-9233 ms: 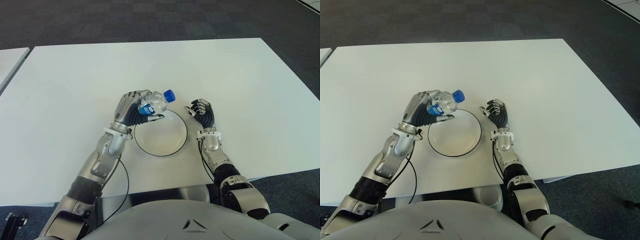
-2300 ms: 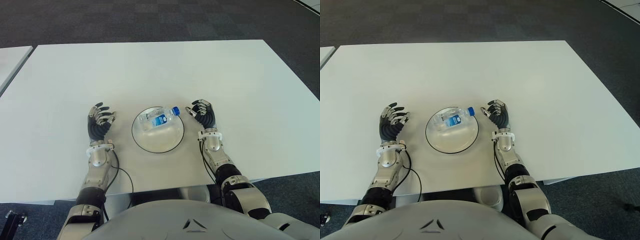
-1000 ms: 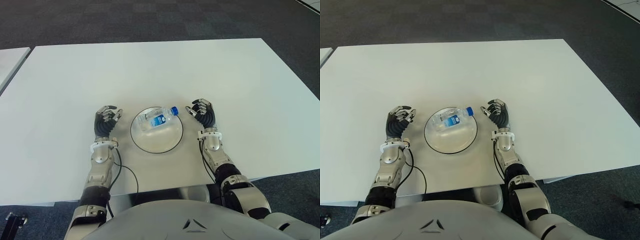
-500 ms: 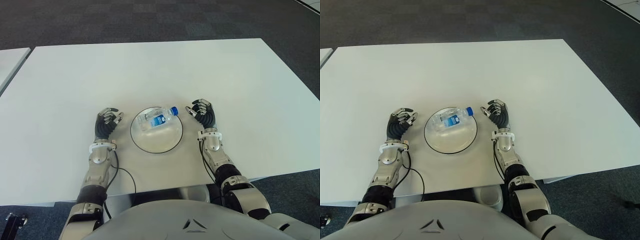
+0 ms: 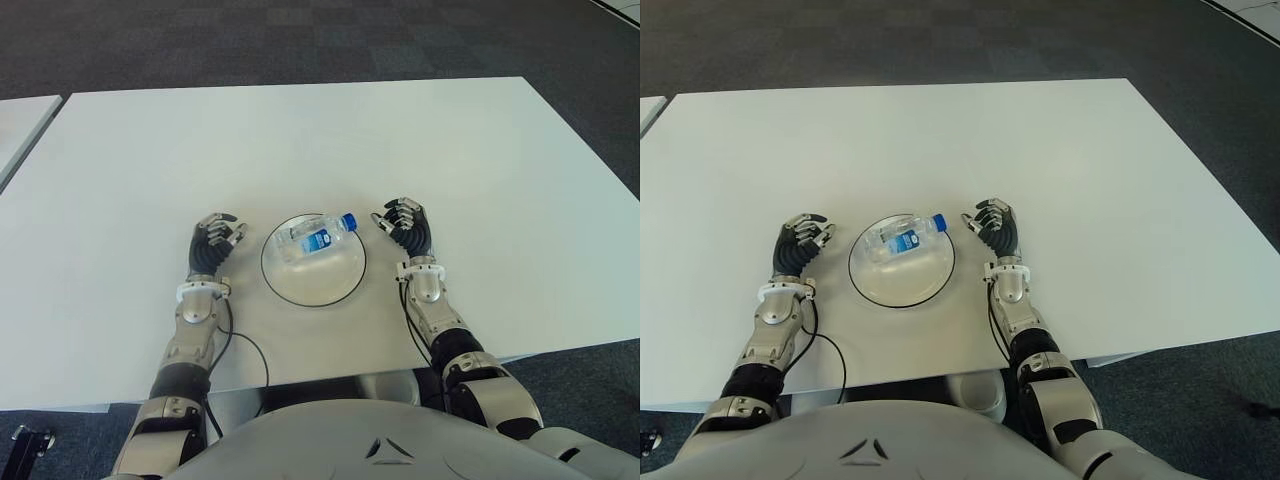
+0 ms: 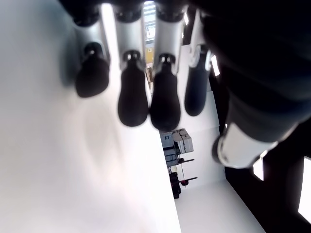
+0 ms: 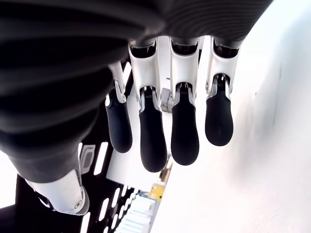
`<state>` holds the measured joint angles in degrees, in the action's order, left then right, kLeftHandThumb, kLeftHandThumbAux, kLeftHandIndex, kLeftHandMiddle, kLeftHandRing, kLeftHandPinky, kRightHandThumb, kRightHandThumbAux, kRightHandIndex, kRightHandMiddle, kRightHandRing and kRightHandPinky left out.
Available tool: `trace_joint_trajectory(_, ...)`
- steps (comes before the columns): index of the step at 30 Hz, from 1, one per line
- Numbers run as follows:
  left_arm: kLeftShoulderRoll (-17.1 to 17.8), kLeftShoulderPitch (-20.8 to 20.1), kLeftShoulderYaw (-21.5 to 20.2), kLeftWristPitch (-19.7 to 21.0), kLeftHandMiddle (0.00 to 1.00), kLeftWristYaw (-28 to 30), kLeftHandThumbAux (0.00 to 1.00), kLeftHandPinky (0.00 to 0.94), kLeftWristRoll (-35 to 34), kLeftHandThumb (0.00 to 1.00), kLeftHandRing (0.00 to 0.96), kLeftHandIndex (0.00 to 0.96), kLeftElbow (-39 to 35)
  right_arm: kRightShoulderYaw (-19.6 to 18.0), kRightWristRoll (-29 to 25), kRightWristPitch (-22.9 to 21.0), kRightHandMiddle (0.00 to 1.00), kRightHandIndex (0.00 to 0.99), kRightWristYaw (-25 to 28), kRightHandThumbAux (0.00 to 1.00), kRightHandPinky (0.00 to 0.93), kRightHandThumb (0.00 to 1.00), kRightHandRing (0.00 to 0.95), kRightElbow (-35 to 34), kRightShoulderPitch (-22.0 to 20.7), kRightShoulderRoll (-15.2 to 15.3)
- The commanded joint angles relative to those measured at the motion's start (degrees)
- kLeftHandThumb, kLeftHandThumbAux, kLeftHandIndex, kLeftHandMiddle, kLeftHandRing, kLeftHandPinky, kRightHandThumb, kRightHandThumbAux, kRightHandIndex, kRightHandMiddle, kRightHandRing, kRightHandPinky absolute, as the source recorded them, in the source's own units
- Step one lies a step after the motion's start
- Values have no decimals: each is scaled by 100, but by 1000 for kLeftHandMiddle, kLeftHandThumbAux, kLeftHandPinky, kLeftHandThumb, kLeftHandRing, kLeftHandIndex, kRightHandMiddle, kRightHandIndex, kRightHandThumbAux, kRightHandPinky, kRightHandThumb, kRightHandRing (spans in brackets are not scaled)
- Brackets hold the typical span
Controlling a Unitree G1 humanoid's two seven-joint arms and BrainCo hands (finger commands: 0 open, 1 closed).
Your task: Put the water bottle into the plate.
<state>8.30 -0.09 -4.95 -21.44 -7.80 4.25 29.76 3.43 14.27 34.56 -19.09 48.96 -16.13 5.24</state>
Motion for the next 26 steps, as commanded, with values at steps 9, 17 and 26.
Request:
trace_joint_trajectory(9, -28, 71, 69, 204, 698, 129, 717, 686, 34, 711, 694, 436, 318, -8, -14, -145, 603, 431, 47, 728, 626, 707, 619, 26, 44, 8)
trace_joint_trajectory(17, -30, 44, 76, 199, 699, 104, 717, 683, 56, 712, 694, 436, 362, -21, -45, -151, 602, 432, 85, 728, 621, 707, 615, 59, 28, 8)
trace_joint_trajectory(26, -8, -26, 29, 67, 710, 61, 718, 694, 53, 710, 707, 436, 578, -28, -69, -188, 599, 432, 101, 728, 625, 708, 617, 52, 27, -7)
